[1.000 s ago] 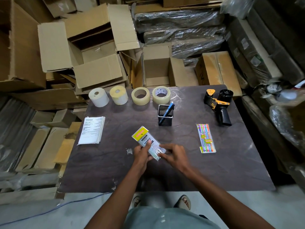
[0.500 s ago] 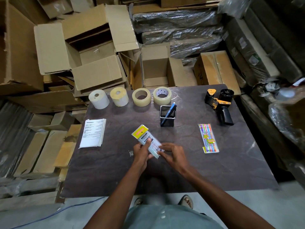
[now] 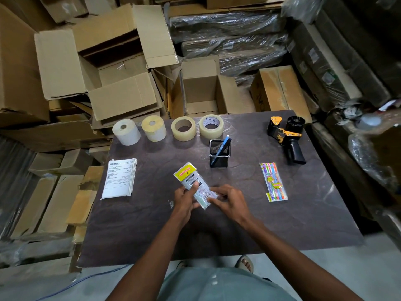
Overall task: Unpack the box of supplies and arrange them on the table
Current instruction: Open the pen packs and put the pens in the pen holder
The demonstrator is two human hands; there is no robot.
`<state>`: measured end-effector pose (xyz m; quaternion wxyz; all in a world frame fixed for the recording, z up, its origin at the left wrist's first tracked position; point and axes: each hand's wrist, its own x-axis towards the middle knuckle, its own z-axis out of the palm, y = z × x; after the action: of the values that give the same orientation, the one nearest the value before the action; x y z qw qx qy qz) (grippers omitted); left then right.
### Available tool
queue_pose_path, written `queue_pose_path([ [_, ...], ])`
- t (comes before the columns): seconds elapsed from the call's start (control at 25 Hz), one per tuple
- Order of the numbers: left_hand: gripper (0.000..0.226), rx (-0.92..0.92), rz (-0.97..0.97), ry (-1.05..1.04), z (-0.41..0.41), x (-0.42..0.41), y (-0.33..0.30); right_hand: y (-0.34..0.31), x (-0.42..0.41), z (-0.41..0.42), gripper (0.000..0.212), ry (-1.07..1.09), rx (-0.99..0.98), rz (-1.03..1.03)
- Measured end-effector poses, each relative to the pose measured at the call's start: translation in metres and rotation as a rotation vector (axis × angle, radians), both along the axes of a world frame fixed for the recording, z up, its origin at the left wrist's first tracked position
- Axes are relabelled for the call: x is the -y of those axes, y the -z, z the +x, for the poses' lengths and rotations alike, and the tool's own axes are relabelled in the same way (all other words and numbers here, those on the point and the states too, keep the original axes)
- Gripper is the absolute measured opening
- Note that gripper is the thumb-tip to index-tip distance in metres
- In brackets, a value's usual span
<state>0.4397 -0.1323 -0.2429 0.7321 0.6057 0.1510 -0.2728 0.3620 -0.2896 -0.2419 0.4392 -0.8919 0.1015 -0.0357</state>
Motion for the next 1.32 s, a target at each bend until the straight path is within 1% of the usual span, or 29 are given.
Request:
queue_pose_path([
  [0.08, 0.017, -0.017, -0.013, -0.002, 0.002, -0.002, 0.000, -0.003, 0.002, 0.003, 0.041, -0.016, -0.017, -0.010],
  [0.24, 0.024, -0.011, 0.017, 0.011, 0.006, 0.000, 0.000, 0.000, 0.005, 0.006, 0.045, -0.034, -0.041, -0.059],
  [0.44, 0.026, 0.022, 0.059, 0.032, 0.008, 0.003, -0.001, -0.002, 0.003, 0.008, 0.032, 0.061, -0.074, -0.014],
  [0.64, 0.024, 0.064, 0.103, 0.069, 0.011, 0.004, -0.001, -0.008, 0.007, 0.011, 0.015, 0.050, -0.131, 0.167],
  [0.72, 0.025, 0.092, 0.129, 0.079, 0.011, 0.005, -0.005, -0.011, 0.008, 0.013, 0.012, 0.061, -0.144, 0.190],
  [0.84, 0.031, 0.109, 0.191, 0.074, 0.012, 0.009, -0.005, -0.016, 0.005, 0.014, 0.011, 0.081, -0.155, 0.228],
  [1.0, 0.036, 0.119, 0.280, 0.030, 0.014, 0.010, 0.000, -0.015, -0.001, 0.014, 0.010, 0.096, -0.134, 0.190],
  [1.12, 0.031, 0.096, 0.291, -0.026, 0.013, 0.009, 0.001, -0.020, -0.002, 0.012, 0.005, -0.036, -0.061, 0.069],
  [1.2, 0.032, 0.053, 0.266, -0.072, 0.014, 0.007, 0.003, -0.024, -0.001, 0.010, 0.005, -0.130, -0.022, -0.006],
  [1.32, 0.035, 0.015, 0.226, -0.093, 0.018, 0.006, 0.003, -0.024, 0.000, 0.004, 0.008, -0.186, 0.043, 0.013],
])
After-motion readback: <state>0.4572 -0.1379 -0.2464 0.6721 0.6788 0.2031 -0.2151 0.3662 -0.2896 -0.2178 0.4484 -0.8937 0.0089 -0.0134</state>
